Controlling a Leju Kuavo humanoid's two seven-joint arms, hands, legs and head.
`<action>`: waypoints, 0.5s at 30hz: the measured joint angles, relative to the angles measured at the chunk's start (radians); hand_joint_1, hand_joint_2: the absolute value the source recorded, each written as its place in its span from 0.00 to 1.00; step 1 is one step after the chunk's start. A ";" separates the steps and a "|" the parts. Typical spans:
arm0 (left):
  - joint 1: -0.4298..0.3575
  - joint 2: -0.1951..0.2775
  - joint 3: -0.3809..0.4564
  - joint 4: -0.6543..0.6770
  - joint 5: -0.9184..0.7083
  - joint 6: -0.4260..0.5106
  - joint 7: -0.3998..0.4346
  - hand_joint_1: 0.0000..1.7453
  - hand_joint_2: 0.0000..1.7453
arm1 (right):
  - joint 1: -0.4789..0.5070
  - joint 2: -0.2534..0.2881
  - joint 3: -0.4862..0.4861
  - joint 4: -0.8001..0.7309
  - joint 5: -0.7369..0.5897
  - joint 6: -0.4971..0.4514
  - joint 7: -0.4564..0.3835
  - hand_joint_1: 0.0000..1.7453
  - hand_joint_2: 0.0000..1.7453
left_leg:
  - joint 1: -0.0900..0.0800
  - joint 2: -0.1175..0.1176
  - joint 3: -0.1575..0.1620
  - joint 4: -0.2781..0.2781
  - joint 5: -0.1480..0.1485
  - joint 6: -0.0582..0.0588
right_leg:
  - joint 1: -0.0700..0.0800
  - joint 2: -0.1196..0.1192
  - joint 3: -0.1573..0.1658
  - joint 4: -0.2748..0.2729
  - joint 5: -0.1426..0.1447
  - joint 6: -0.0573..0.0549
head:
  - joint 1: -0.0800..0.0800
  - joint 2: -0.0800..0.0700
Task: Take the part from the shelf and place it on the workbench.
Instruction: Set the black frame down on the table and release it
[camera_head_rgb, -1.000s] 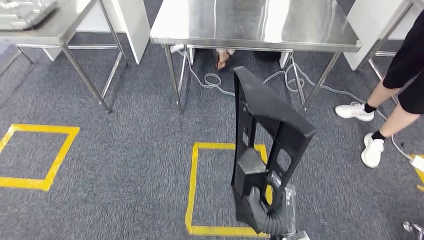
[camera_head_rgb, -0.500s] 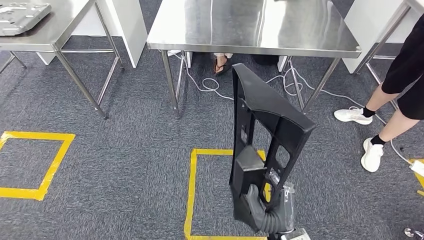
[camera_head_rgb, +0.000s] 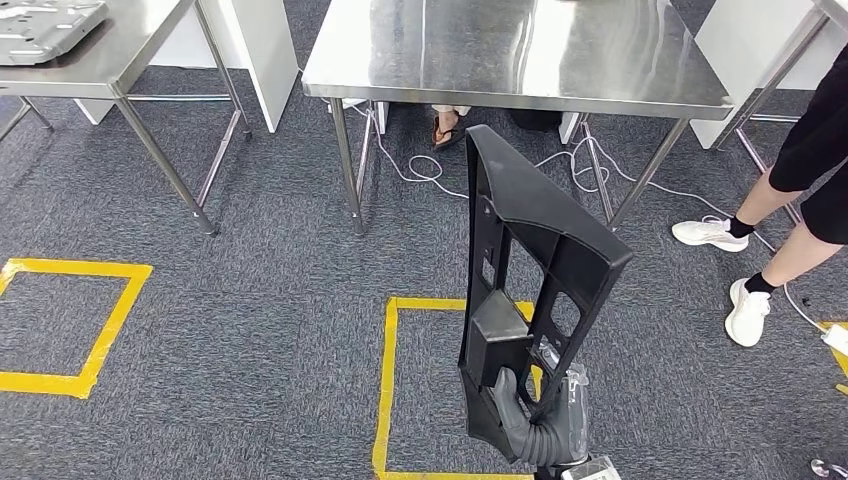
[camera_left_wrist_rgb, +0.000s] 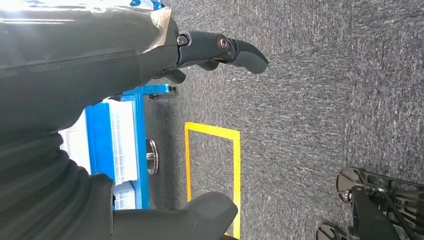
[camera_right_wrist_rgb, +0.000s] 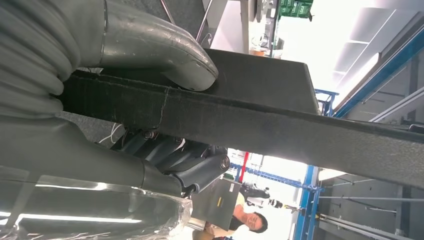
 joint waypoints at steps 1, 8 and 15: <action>0.000 0.000 0.000 0.000 0.000 0.000 0.000 0.00 1.00 | 0.000 0.000 0.000 0.000 0.000 0.000 0.000 1.00 1.00 | 0.000 0.000 0.000 0.000 0.000 0.000 | 0.000 0.000 0.000 0.000 0.000 0.000 | 0.000 0.000; 0.000 0.000 0.000 0.000 0.000 0.000 0.000 0.00 1.00 | 0.000 0.000 0.000 0.000 0.000 0.000 0.000 1.00 1.00 | 0.002 0.000 0.002 0.000 0.000 0.000 | 0.000 0.000 0.000 0.000 0.000 0.000 | 0.000 0.000; 0.000 -0.001 0.000 0.000 0.000 0.000 0.000 0.00 1.00 | 0.000 0.000 0.000 0.000 0.000 0.000 0.000 1.00 1.00 | 0.005 0.000 0.002 0.000 0.000 0.000 | 0.002 0.000 0.001 0.000 0.000 0.000 | 0.000 0.000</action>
